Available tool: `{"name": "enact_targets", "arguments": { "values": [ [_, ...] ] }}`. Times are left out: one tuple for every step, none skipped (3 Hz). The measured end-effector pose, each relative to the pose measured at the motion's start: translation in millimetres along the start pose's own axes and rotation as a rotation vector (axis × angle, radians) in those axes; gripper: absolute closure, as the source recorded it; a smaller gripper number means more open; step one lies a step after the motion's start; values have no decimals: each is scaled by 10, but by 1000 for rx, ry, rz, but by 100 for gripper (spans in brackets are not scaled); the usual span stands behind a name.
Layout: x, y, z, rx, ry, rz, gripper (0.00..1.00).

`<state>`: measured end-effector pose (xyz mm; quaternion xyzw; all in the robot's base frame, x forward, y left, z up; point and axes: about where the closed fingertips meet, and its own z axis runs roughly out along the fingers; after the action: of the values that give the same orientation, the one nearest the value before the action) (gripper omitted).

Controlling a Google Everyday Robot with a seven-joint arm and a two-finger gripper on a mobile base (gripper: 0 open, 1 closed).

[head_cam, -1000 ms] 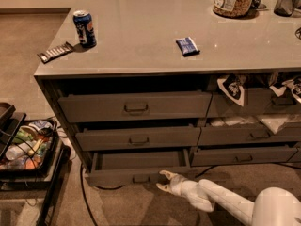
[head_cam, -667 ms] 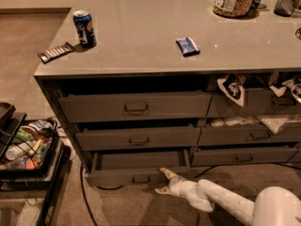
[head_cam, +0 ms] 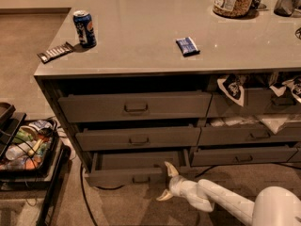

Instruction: Open bottom drawer

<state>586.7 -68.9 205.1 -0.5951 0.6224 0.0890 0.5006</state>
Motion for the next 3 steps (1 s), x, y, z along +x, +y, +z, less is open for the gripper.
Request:
{"name": "enact_targets", "arguments": {
  "values": [
    [-1, 0, 0, 0, 0, 0, 0],
    [-34, -32, -4, 9, -8, -14, 0],
    [-70, -59, -20, 11, -13, -30, 0]
  ]
}}
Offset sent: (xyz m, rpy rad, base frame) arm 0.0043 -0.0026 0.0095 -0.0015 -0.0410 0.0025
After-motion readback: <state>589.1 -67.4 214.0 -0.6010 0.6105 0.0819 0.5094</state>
